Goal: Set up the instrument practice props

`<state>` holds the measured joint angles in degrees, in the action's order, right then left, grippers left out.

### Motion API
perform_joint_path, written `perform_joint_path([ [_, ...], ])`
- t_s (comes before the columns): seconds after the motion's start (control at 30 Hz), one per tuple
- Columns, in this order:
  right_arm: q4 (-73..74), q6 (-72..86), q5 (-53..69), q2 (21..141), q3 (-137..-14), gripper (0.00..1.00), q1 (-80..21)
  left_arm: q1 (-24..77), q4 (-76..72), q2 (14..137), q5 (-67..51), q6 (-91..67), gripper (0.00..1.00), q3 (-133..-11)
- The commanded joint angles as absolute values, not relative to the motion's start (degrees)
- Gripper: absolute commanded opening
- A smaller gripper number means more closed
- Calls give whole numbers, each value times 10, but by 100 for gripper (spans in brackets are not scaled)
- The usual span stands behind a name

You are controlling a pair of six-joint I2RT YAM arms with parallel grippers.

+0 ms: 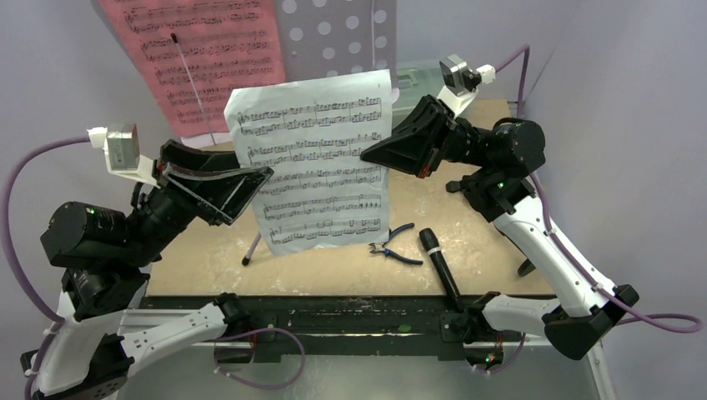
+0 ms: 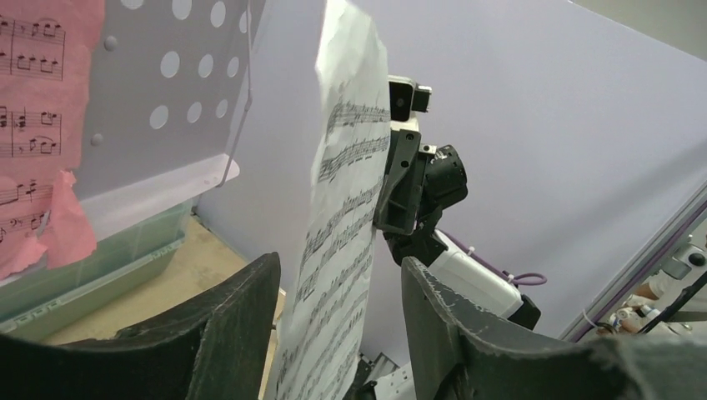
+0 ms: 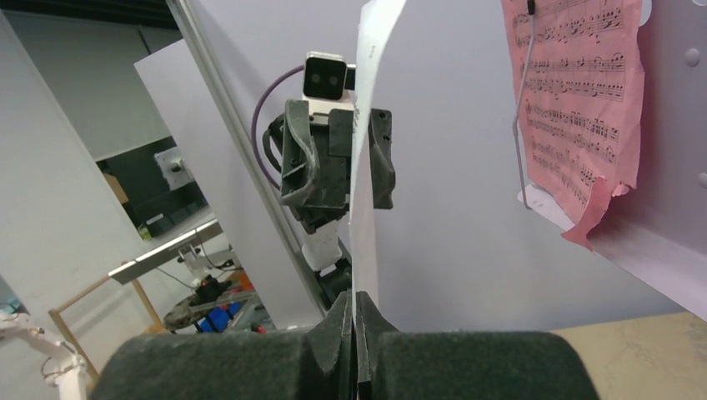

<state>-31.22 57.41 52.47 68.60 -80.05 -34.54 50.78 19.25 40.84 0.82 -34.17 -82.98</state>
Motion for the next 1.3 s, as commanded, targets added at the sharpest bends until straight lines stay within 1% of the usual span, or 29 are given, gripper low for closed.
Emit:
perform_joint_path([
  [0.0,-313,559,555,669,-828,0,-344,510,207,429,11,-319,50,-857],
  [0.03,-313,560,555,668,-829,0,-344,510,205,434,7,-316,44,-859],
  [0.1,-310,560,554,666,-831,0,-344,510,201,444,3,-308,30,-862],
  [0.13,-302,553,551,665,-834,0,-344,511,199,448,3,-302,16,-864],
  [0.17,-287,543,545,664,-837,0,-344,510,197,450,3,-295,6,-864],
  [0.2,-271,534,532,663,-841,0,-344,510,195,452,8,-286,0,-867],
  [0.23,-249,524,522,663,-847,0,-344,510,195,453,17,-276,0,-868],
  [0.27,-232,510,511,665,-852,3,-344,510,194,452,25,-262,0,-870],
  [0.3,-212,497,499,667,-858,12,-344,510,193,450,29,-238,0,-870],
  [0.4,-112,430,431,676,-895,51,-344,510,197,440,65,-199,0,-869],
  [0.43,-81,408,397,678,-908,61,-344,510,202,437,81,-190,0,-872],
  [0.5,-43,381,345,686,-933,73,-344,510,215,433,106,-175,0,-881],
  [0.53,-26,372,320,693,-946,77,-344,511,218,432,114,-168,0,-887],
  [0.63,22,358,246,718,-997,81,-343,510,219,433,130,-153,0,-906],
  [0.73,48,354,158,741,-1032,81,-343,510,213,441,138,-134,0,-925],
  [0.8,50,351,122,755,-1050,81,-343,510,208,450,146,-120,0,-938],
  [0.9,62,342,100,788,-1095,79,-342,510,203,475,156,-99,0,-965],
  [1.13,59,346,93,838,-1157,70,-340,510,204,551,169,-39,0,-1029],
  [1.27,38,354,107,850,-1165,60,-339,510,196,582,193,-4,0,-1049],
])
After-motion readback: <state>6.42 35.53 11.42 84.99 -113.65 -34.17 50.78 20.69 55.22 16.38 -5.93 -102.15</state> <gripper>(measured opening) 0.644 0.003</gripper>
